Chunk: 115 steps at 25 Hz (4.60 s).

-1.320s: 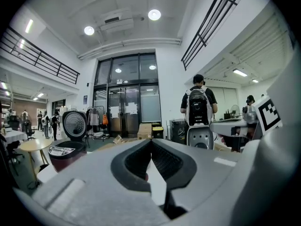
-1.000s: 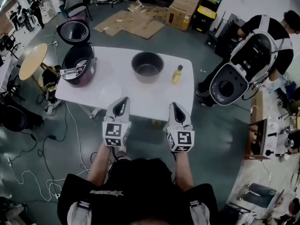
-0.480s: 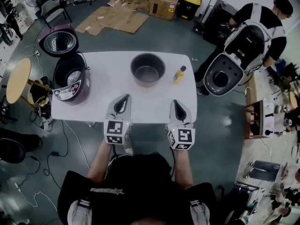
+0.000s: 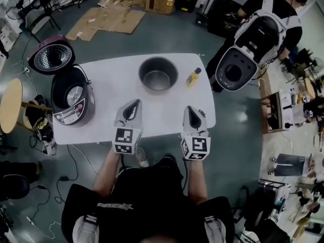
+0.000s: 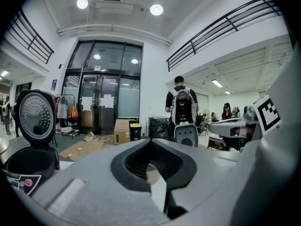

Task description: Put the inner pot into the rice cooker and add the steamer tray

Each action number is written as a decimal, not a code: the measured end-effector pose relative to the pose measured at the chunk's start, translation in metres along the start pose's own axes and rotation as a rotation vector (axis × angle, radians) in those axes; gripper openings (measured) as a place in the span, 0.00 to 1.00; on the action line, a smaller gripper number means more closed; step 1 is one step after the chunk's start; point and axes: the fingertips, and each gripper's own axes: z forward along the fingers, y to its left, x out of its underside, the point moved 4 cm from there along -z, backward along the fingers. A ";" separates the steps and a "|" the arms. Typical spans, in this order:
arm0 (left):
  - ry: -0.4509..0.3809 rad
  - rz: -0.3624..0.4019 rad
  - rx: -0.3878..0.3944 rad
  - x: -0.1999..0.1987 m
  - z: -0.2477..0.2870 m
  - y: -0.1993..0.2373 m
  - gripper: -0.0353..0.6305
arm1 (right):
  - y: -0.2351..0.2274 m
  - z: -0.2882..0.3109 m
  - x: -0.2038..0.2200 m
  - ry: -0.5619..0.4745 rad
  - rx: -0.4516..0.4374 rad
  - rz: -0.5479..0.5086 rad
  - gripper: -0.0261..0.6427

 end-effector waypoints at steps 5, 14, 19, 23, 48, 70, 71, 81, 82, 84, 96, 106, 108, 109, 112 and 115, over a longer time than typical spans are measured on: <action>0.010 -0.008 0.027 0.007 0.017 0.008 0.07 | 0.000 0.014 0.009 0.028 0.018 -0.002 0.04; 0.095 -0.019 0.029 0.033 0.068 0.020 0.07 | -0.023 0.067 0.028 0.077 0.008 0.021 0.04; 0.148 -0.032 0.006 0.040 0.096 0.033 0.07 | -0.032 0.101 0.039 0.118 -0.016 0.049 0.04; 0.163 -0.060 -0.043 0.049 0.116 0.049 0.07 | -0.038 0.129 0.048 0.137 -0.019 0.073 0.04; 0.370 -0.260 -0.060 0.132 0.188 0.065 0.56 | -0.063 0.222 0.135 0.335 -0.145 0.230 0.51; 0.449 -0.336 -0.095 0.174 0.213 0.084 0.56 | -0.056 0.265 0.168 0.414 -0.213 0.251 0.51; 0.452 -0.334 -0.094 0.175 0.214 0.084 0.56 | -0.055 0.266 0.168 0.416 -0.215 0.250 0.51; 0.465 -0.290 -0.105 0.180 0.220 0.083 0.44 | -0.041 0.274 0.176 0.431 -0.266 0.179 0.48; 0.462 -0.289 -0.111 0.180 0.220 0.082 0.44 | -0.040 0.274 0.177 0.430 -0.257 0.164 0.48; 0.460 -0.284 -0.122 0.180 0.220 0.082 0.43 | -0.041 0.275 0.178 0.430 -0.235 0.156 0.45; 0.437 -0.203 -0.192 0.171 0.218 0.082 0.38 | -0.041 0.274 0.166 0.403 -0.184 0.119 0.42; 0.372 -0.202 -0.263 0.136 0.189 0.092 0.37 | -0.026 0.268 0.130 0.339 -0.215 0.101 0.35; 0.355 -0.197 -0.283 0.128 0.180 0.095 0.37 | -0.019 0.267 0.120 0.320 -0.231 0.094 0.35; 0.346 -0.197 -0.295 0.124 0.175 0.097 0.37 | -0.016 0.267 0.115 0.311 -0.237 0.091 0.35; 0.310 -0.204 -0.337 0.110 0.157 0.103 0.37 | -0.004 0.266 0.100 0.281 -0.256 0.077 0.32; 0.283 -0.216 -0.384 0.096 0.135 0.110 0.34 | 0.012 0.262 0.082 0.254 -0.283 0.055 0.30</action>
